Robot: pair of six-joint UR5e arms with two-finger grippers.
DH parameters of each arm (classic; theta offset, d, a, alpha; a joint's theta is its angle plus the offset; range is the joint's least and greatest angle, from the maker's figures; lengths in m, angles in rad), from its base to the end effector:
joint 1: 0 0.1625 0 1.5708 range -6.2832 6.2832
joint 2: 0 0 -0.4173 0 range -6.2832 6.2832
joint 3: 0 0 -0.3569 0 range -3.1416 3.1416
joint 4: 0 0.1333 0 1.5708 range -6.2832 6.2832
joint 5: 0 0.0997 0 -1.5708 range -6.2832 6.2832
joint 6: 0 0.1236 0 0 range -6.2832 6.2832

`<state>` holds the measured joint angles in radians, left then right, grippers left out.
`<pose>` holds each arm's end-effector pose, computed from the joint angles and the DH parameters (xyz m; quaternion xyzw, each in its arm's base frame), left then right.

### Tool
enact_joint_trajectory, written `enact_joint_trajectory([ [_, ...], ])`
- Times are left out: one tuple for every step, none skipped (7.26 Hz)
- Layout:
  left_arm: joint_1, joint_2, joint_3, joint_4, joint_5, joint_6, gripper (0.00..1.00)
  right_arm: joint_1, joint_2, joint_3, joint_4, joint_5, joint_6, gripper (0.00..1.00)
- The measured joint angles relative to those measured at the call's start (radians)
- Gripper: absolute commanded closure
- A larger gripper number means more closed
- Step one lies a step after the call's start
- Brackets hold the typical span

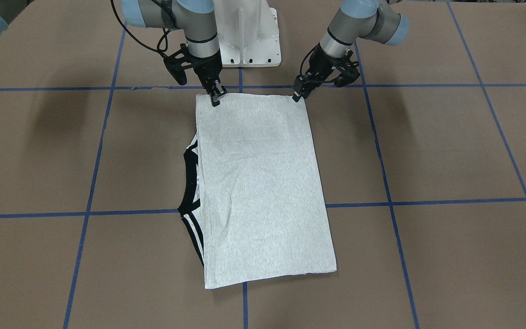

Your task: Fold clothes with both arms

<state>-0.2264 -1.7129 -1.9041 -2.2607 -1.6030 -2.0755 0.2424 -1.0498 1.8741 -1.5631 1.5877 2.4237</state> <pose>0.4867 -0.2448 0.3694 -0.0896 0.5430 -0.2902 0.7829 -0.5593 -0.2735 0.2720 -0.1288 -0.3831 0.4733 0.7827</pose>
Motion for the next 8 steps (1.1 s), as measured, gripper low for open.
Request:
enact_joint_trajectory([
  [0.002, 0.002, 0.000, 0.001, 0.000, -0.002, 0.39, 0.000, 0.000, 0.000, 0.000, 0.000, 0.000, 1.00],
  [0.003, 0.002, -0.002, 0.006, 0.000, -0.003, 0.39, 0.000, 0.000, 0.000, 0.000, 0.000, 0.000, 1.00],
  [0.005, 0.002, -0.002, 0.015, 0.000, -0.003, 0.41, 0.000, 0.001, 0.000, 0.000, 0.000, 0.000, 1.00],
  [0.007, 0.001, -0.002, 0.020, 0.000, -0.003, 0.44, 0.000, 0.001, 0.000, 0.000, 0.000, 0.001, 1.00],
  [0.010, 0.000, -0.002, 0.023, 0.000, -0.003, 0.67, 0.000, 0.001, 0.000, 0.000, 0.000, 0.000, 1.00],
  [0.011, -0.002, -0.001, 0.024, -0.001, -0.003, 0.78, 0.000, 0.001, 0.001, 0.000, 0.000, 0.000, 1.00],
  [0.011, -0.002, -0.001, 0.025, -0.001, -0.004, 1.00, 0.000, 0.001, 0.001, 0.000, 0.000, 0.001, 1.00],
  [0.011, -0.002, -0.001, 0.025, -0.001, -0.004, 1.00, 0.000, 0.001, 0.001, 0.000, 0.000, 0.000, 1.00],
])
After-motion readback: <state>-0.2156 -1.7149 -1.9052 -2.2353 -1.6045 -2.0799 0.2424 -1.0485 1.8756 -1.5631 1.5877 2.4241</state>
